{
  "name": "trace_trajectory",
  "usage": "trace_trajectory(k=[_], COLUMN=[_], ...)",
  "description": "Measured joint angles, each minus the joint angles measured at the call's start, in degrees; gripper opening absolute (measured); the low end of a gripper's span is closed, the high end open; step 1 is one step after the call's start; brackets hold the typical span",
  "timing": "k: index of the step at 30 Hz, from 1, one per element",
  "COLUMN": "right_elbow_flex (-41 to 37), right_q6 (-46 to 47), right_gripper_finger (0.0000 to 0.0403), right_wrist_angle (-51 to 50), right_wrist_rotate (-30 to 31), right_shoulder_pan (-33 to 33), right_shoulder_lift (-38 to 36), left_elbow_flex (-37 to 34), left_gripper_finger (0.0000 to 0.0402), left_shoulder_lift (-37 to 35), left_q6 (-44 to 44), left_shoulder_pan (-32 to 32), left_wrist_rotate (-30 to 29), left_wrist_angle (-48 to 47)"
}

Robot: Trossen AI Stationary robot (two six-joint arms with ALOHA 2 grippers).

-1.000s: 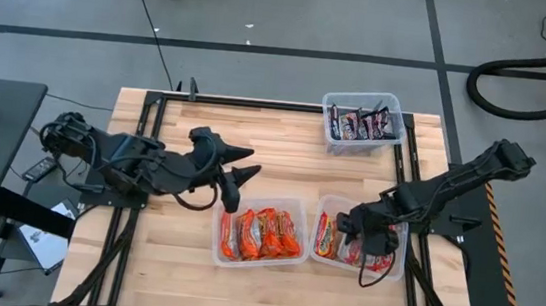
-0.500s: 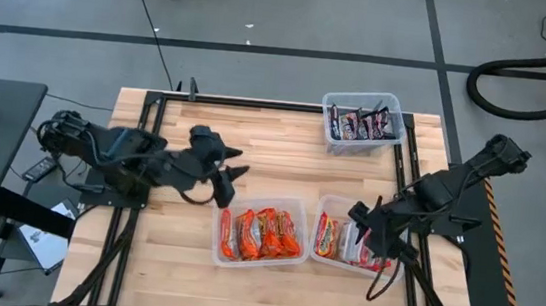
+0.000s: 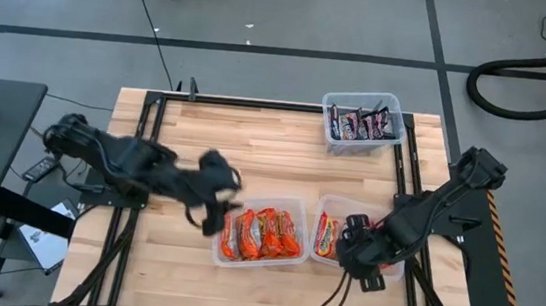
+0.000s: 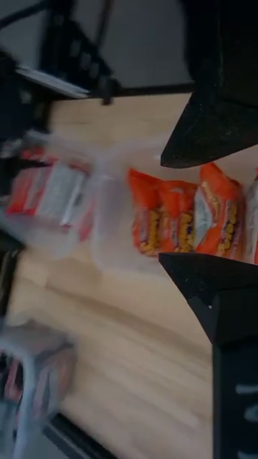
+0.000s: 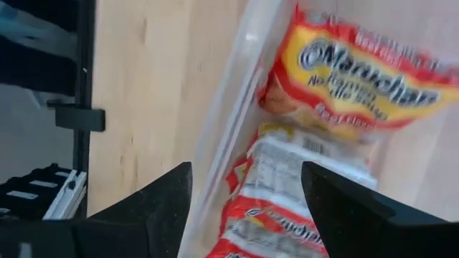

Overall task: Sort Maruchan noodles
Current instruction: Adjust the transparent bins

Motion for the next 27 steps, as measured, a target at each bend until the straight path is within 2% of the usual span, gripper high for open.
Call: trace_trajectory(k=[11, 14, 17, 22, 27], right_elbow_flex=[0.2, 0.0, 0.3, 1.8, -0.4], right_q6=[12.9, 14.9, 17.3, 19.7, 18.1], right_gripper_finger=[0.0276, 0.0276, 0.0276, 0.0276, 0.0276], right_wrist_angle=[-5.3, -6.8, -6.6, -5.1, -9.7], right_wrist_rotate=[-1.3, -4.4, -7.0, -7.1, -7.9], right_shoulder_pan=[0.6, 0.3, 0.8, 2.7, 3.1], right_shoulder_lift=[1.2, 0.6, 0.1, 0.1, 1.7], left_elbow_flex=[0.0, 0.0, 0.0, 0.0, 0.0], left_gripper_finger=[0.0206, 0.0206, 0.0206, 0.0206, 0.0206], left_shoulder_lift=[15.8, 19.3, 21.2, 22.0, 22.0], left_q6=[-0.5, 1.3, 2.6, 3.2, 6.1], left_shoulder_pan=[2.1, 2.6, 2.3, 3.0, 6.5], left_wrist_rotate=[5.2, 7.6, 8.0, 7.3, 4.5], left_wrist_angle=[-0.3, -0.7, -1.5, -4.9, -6.6])
